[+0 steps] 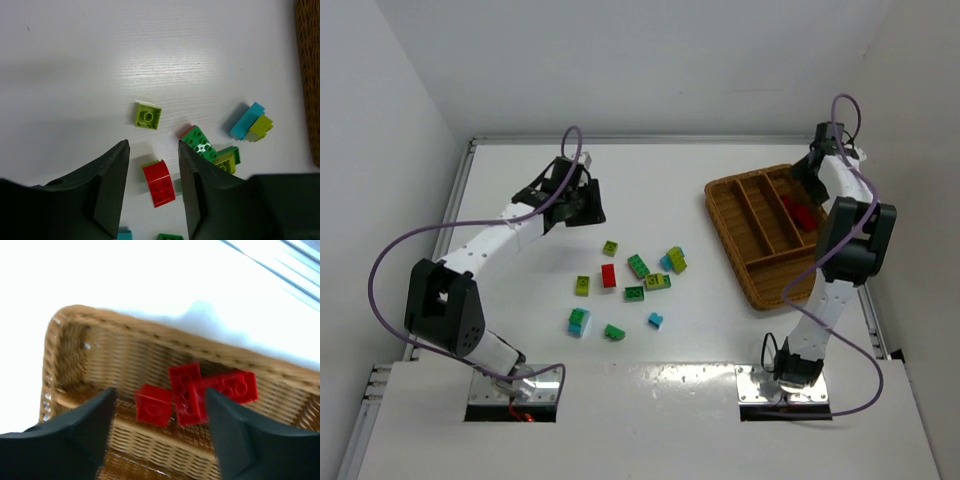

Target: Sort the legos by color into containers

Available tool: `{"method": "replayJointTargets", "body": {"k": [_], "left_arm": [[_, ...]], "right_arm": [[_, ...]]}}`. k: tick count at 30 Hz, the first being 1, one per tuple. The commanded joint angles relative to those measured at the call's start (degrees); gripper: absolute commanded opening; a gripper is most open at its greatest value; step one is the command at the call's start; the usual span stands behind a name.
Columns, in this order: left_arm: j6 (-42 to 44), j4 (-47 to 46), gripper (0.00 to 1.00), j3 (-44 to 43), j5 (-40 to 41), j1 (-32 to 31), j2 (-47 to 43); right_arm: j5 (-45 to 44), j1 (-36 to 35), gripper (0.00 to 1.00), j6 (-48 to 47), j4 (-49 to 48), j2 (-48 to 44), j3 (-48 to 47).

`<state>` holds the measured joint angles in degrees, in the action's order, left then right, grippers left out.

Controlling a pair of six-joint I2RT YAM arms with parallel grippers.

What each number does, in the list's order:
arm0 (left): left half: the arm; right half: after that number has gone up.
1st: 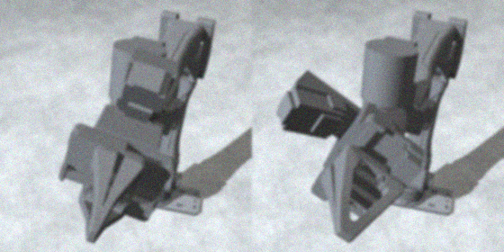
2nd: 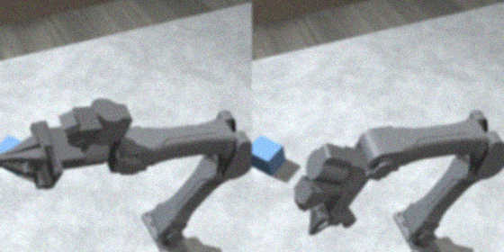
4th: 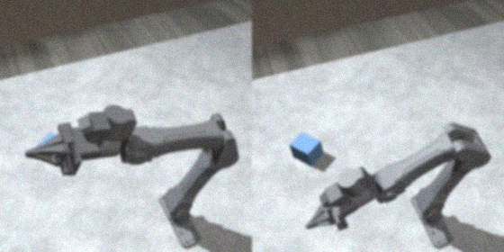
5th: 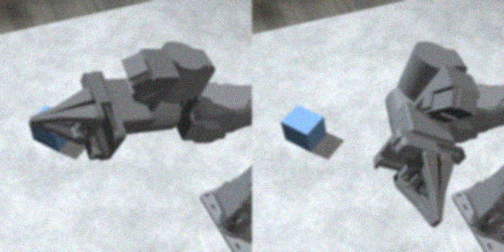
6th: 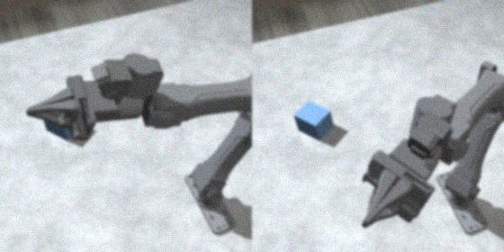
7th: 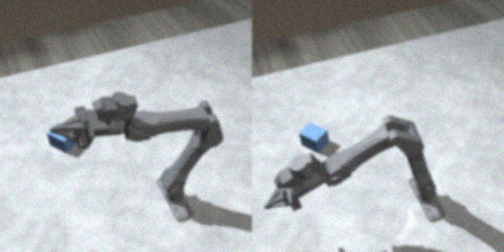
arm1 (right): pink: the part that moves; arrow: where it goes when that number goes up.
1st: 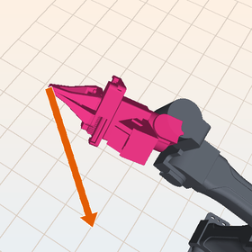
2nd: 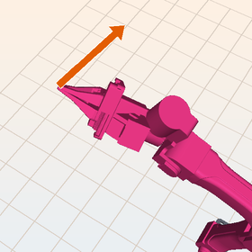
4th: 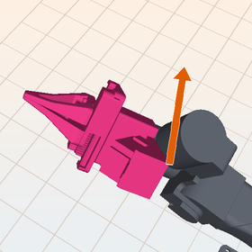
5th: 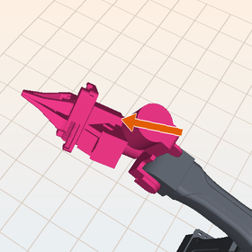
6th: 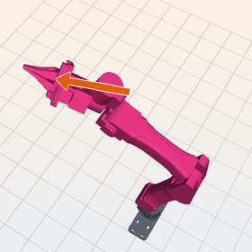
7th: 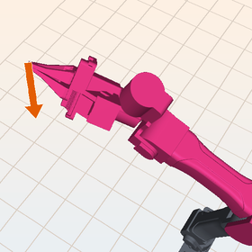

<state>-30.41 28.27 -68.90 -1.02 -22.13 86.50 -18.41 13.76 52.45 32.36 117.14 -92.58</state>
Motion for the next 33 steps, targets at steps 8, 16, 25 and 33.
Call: {"method": "replayJointTargets", "body": {"k": [8, 16, 25, 33], "left_arm": [[0.88, 2.14, 0.72, -4.4, 5.57, 0.16, 0.26], [-0.79, 3.46, 0.72, -1.24, 8.49, 2.53, -2.12], [-1.4, 3.46, 0.72, 1.67, 9.19, 3.59, -6.86], [-0.88, 3.46, 0.72, 1.67, 9.19, 5.69, -6.87]], "right_arm": [[3.72, -10.4, 0.59, -8.22, -1.58, -17.09, 6.24], [13.66, -45.03, 0.78, -19.56, -0.72, -23.46, 20.59], [15.17, -63.04, 0.83, -25.03, 1.92, -24.41, 29.11], [17.54, -71.06, 0.8, -25.55, -2.12, -21.45, 36.15]]}}
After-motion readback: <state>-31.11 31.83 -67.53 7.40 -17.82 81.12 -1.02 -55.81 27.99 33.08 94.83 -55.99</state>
